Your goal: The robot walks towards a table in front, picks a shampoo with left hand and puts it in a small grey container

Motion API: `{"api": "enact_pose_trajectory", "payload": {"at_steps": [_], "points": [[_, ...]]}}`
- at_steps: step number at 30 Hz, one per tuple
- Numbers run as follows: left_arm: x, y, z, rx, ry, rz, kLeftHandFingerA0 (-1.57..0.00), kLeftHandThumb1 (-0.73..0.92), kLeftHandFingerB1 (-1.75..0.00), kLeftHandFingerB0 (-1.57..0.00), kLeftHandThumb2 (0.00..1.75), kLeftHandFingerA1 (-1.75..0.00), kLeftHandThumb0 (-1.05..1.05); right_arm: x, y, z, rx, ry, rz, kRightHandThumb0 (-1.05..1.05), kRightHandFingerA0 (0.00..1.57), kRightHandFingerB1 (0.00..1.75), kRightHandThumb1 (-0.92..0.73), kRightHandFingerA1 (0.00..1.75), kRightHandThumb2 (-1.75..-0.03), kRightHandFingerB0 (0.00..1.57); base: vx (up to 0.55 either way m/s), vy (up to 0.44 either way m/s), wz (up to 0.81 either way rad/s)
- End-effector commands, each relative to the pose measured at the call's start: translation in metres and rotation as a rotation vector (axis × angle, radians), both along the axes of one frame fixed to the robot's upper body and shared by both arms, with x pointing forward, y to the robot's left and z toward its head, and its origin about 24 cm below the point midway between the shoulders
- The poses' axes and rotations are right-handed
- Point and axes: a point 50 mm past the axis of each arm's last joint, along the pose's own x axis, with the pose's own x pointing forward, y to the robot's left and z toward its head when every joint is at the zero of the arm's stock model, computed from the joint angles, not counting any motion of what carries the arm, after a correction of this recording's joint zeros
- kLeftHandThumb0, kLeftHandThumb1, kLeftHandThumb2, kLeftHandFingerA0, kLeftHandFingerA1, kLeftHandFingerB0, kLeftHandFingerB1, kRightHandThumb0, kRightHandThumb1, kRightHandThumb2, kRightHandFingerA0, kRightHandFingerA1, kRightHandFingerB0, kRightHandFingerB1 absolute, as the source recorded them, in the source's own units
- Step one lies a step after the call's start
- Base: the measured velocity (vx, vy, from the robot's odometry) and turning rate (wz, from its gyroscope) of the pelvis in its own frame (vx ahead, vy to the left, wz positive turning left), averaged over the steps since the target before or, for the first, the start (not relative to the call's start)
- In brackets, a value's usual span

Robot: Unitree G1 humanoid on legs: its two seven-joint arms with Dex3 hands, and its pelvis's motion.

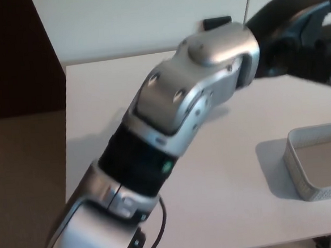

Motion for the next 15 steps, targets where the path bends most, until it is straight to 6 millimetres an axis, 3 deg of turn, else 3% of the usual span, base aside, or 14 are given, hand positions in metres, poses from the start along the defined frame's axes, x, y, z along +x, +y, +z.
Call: {"api": "enact_pose_trajectory", "payload": {"at_steps": [1, 6, 7, 9, 10, 12, 13, 14, 15], "points": [[-0.061, 0.042, -0.003, -0.127, 0.071, -0.221, -0.01, 0.46, -0.09, -0.01, 0.94, -0.09, -0.85, -0.004, -0.011, 0.001, -0.008, 0.018, -0.053, -0.24, 0.61, 0.42, -0.74, 0.48, -0.61, 0.50, 0.00, 0.000, 0.00], [-0.079, 0.109, -0.006, -0.147, -0.004, -0.143, 0.00, 0.50, -0.07, 0.00, 0.96, -0.14, -0.88, -0.007, -0.016, 0.001, 0.000, 0.022, -0.069, -0.25, 0.61, 0.44, -0.73, 0.49, -0.61, 0.52, 0.00, 0.000, 0.00], [-0.091, 0.134, -0.009, -0.145, -0.036, -0.123, -0.02, 0.50, -0.09, -0.02, 0.98, -0.17, -0.88, -0.010, -0.018, 0.000, 0.007, 0.024, -0.085, -0.25, 0.60, 0.44, -0.73, 0.50, -0.61, 0.51, 0.00, 0.000, 0.00], [-0.100, 0.153, -0.013, -0.124, -0.054, -0.098, -0.07, 0.52, -0.13, -0.05, 0.97, -0.17, -0.88, -0.012, -0.021, 0.000, 0.002, 0.030, -0.093, -0.25, 0.61, 0.44, -0.73, 0.49, -0.61, 0.51, 0.00, 0.000, 0.00], [-0.105, 0.164, -0.015, -0.106, -0.060, -0.081, -0.11, 0.54, -0.10, 0.00, 0.98, -0.15, -0.94, -0.013, -0.023, -0.001, 0.004, 0.036, -0.103, -0.25, 0.61, 0.43, -0.74, 0.49, -0.61, 0.50, 0.00, 0.000, 0.00], [-0.116, 0.180, -0.021, -0.071, -0.059, -0.040, -0.11, 0.51, -0.17, -0.03, 0.95, -0.24, -0.90, -0.016, -0.024, -0.002, 0.007, 0.044, -0.111, -0.23, 0.60, 0.43, -0.74, 0.49, -0.61, 0.50, 0.00, 0.000, 0.00], [-0.132, 0.197, -0.030, -0.049, -0.021, -0.017, -0.09, 0.64, -0.27, -0.01, 0.60, -0.29, -0.99, -0.019, -0.025, -0.003, 0.018, 0.049, -0.123, -0.23, 0.59, 0.44, -0.73, 0.50, -0.61, 0.50, 0.00, 0.000, 0.00], [-0.143, 0.206, -0.036, -0.038, -0.007, 0.006, -0.04, 0.50, -0.14, -0.03, 0.95, -0.32, -0.89, -0.023, -0.028, -0.004, 0.008, 0.058, -0.124, -0.24, 0.61, 0.44, -0.73, 0.49, -0.61, 0.51, 0.00, 0.000, 0.00], [-0.149, 0.211, -0.040, -0.035, -0.005, 0.023, -0.03, 0.53, -0.14, -0.03, 0.97, -0.36, -0.92, -0.025, -0.030, -0.005, 0.002, 0.062, -0.128, -0.24, 0.62, 0.44, -0.73, 0.50, -0.61, 0.52, 0.00, 0.000, 0.00]]}}
